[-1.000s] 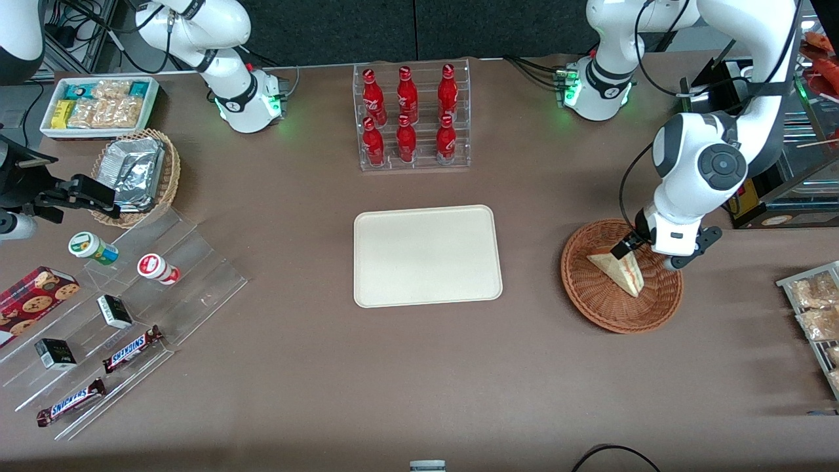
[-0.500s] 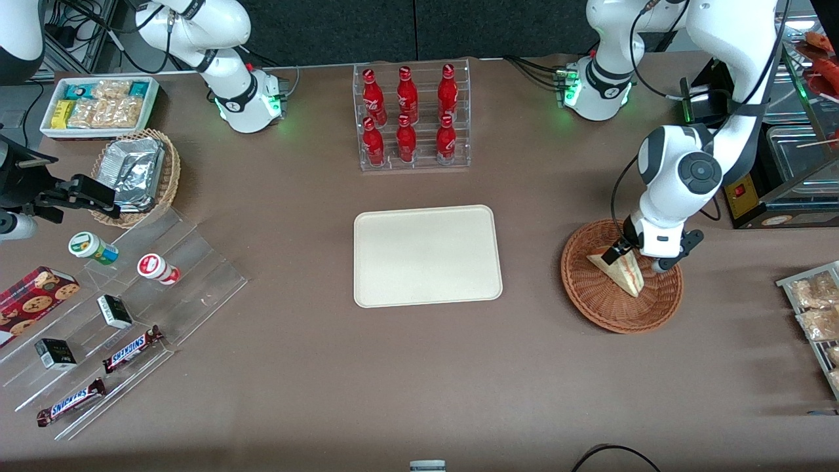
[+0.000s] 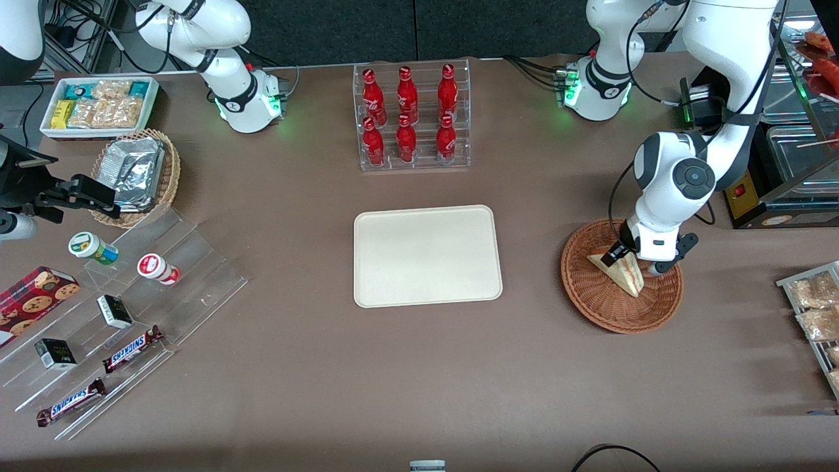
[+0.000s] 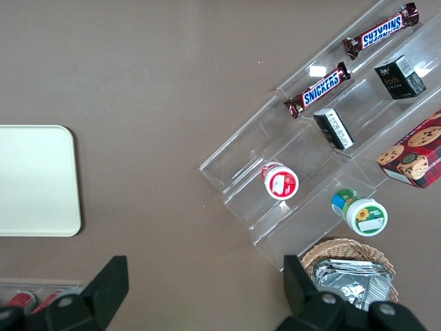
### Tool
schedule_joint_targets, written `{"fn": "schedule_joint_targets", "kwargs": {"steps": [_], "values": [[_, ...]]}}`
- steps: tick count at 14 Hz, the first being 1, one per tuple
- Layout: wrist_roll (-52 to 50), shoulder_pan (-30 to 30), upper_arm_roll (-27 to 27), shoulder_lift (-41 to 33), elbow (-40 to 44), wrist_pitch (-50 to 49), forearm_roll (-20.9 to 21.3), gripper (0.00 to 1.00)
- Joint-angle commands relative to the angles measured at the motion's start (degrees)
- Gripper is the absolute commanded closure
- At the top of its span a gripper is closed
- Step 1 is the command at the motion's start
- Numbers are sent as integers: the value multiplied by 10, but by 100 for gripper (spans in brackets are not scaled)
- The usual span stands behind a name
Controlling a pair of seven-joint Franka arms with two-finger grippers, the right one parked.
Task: Place sandwich from basket to tray
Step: 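Close the left gripper on the wrapped sandwich and lift it, then carry the sandwich with the left gripper over the cream tray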
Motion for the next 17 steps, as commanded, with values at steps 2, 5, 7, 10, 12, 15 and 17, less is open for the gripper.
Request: {"fn": "schedule_joint_targets", "kwargs": {"steps": [2, 5, 7, 10, 12, 15, 17], "values": [[-10, -4, 1, -2, 19, -15, 6, 96], [-7, -26, -4, -13, 110, -175, 9, 95], [-13, -59, -5, -11, 183, -287, 50, 95], [-14, -122, -6, -6, 252, -383, 54, 95], [-15, -165, -6, -7, 271, -396, 48, 95], [-13, -228, -9, 8, 305, -398, 22, 95], [-16, -270, -9, 50, 347, -396, -3, 95]]}}
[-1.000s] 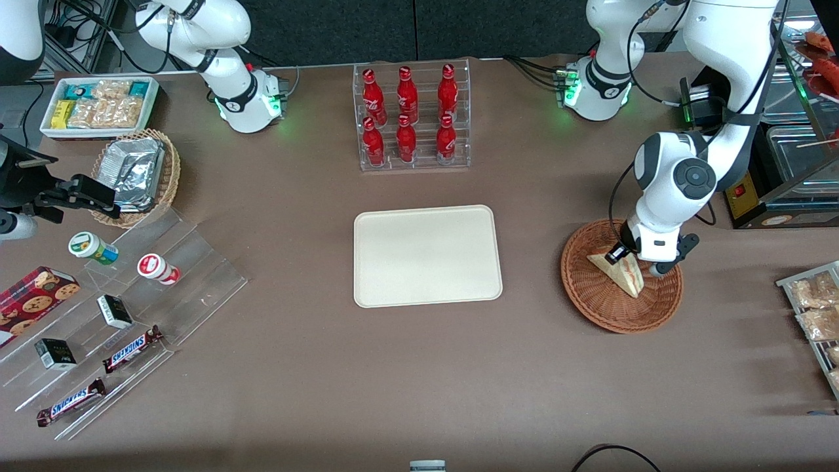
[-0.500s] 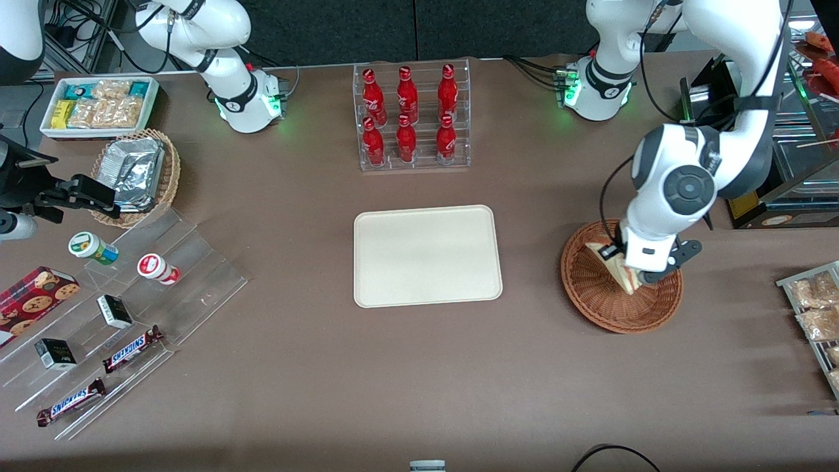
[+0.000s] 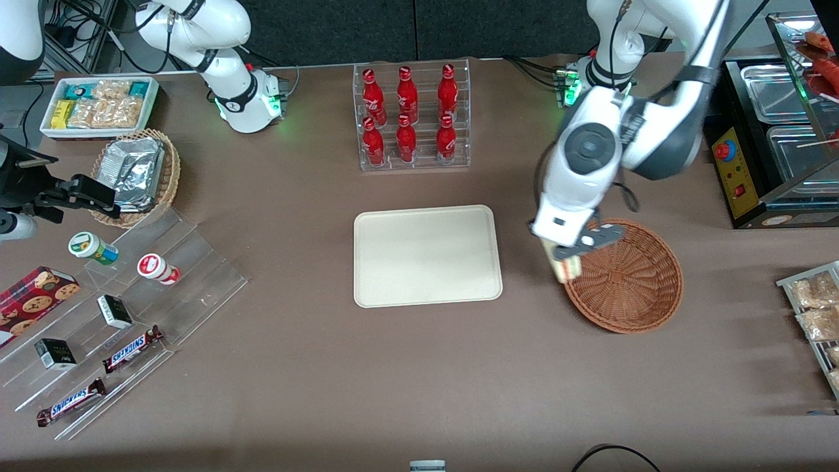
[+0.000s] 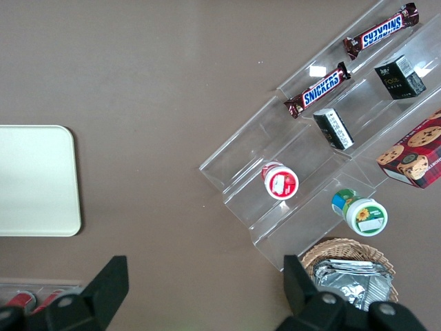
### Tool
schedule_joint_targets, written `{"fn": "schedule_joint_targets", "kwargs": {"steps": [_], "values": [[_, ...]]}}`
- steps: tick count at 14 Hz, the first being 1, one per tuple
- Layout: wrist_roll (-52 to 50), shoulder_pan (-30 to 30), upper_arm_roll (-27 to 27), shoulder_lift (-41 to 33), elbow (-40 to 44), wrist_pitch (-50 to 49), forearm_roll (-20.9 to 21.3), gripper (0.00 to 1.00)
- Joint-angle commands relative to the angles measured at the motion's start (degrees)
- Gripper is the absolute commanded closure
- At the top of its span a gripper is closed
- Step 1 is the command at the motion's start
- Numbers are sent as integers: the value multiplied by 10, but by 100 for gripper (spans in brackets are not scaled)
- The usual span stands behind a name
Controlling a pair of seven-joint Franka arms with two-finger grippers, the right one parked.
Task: Place sandwich from basket to tray
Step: 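Carry the sandwich with the left gripper over the cream tray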
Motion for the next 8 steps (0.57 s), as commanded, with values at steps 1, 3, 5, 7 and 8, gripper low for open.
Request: {"fn": "schedule_joint_targets", "kwargs": {"steps": [1, 3, 5, 7, 8], "values": [[-20, -66, 6, 80, 83, -15, -15, 95], [-54, -112, 6, 141, 134, -13, -14, 95], [-64, -150, 7, 188, 163, -7, -9, 95], [-65, -172, 7, 215, 164, 45, -8, 95], [-72, -178, 7, 222, 159, 71, -7, 95]]}}
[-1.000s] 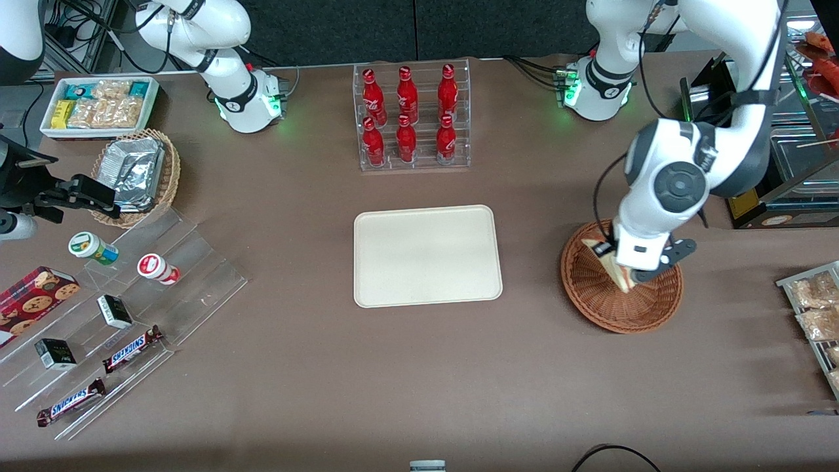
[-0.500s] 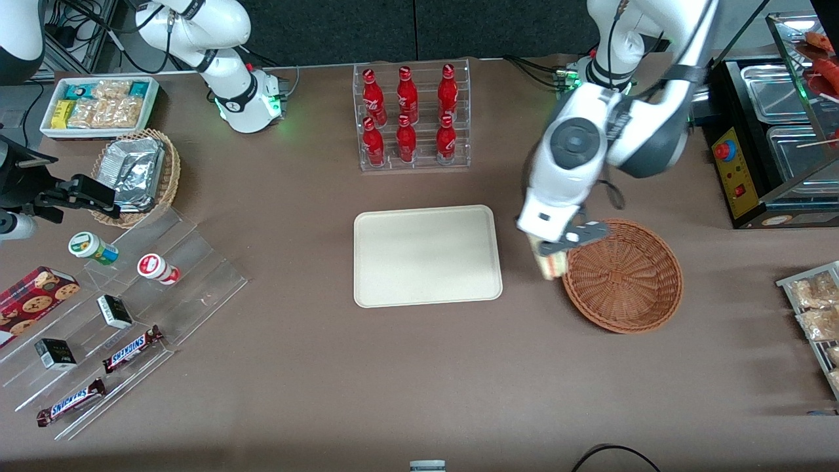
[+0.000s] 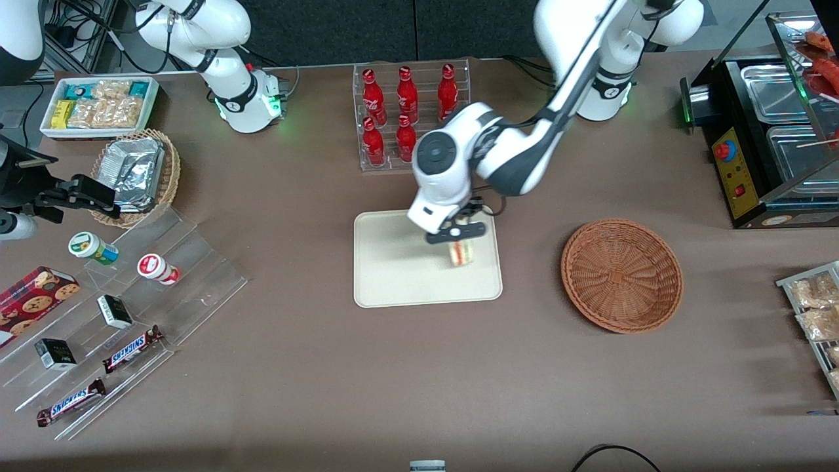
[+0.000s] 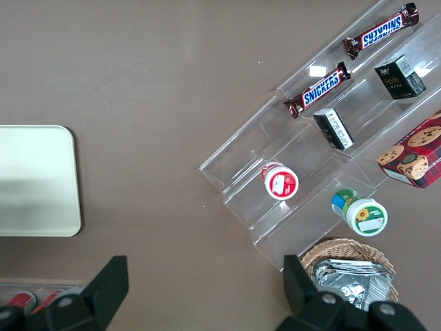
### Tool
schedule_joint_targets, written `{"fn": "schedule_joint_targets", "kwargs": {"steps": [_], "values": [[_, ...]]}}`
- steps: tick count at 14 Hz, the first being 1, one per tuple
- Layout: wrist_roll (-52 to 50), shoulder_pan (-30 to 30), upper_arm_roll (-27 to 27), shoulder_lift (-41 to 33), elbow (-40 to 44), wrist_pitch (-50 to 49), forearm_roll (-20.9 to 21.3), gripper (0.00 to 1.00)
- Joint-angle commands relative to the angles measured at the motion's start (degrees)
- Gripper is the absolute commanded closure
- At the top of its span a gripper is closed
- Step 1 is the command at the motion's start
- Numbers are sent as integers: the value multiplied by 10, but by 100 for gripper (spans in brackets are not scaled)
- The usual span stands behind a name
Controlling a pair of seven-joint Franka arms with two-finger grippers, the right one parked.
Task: Place sandwich from basket to tray
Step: 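Carry the sandwich with the left gripper over the cream tray, then lower the sandwich onto the tray and open the left gripper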
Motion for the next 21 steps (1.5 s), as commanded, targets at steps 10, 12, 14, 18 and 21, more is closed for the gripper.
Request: {"fn": "schedule_joint_targets", "kwargs": {"steps": [10, 12, 14, 18, 21], "values": [[-17, -47, 9, 66, 0, 120, 5, 94], [-17, -49, 9, 72, -1, 122, 5, 70], [-14, -48, 10, 72, 1, 119, 5, 0], [-17, -41, 22, 33, 3, 81, 0, 0], [-15, -34, 50, -28, 4, 1, -4, 0]]}}
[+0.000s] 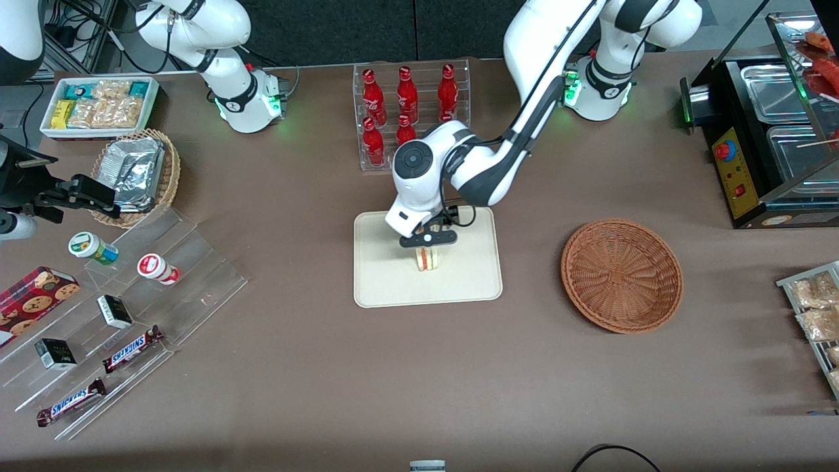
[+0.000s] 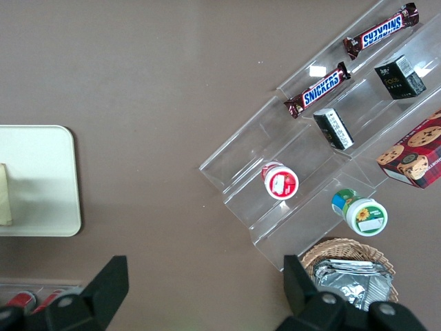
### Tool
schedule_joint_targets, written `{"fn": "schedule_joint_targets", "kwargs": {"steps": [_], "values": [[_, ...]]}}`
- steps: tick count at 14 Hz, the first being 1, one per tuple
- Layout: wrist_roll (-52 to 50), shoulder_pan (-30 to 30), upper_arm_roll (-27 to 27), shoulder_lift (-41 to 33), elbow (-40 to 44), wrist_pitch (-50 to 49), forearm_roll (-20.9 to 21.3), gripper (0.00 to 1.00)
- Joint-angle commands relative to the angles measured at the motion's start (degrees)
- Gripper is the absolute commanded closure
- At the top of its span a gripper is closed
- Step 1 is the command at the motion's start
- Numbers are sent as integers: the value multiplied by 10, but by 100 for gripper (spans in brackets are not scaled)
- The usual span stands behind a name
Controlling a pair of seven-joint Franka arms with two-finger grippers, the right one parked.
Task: Place sandwich from basket to tray
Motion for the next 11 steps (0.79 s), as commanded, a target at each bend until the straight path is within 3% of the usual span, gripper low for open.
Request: {"fn": "schedule_joint_targets", "kwargs": {"steps": [1, 7, 11], "values": [[-9, 15, 16, -75, -13, -66, -3, 0], [6, 104, 17, -169, -13, -175, -1, 0], [124, 185, 17, -232, -15, -251, -5, 0]]}}
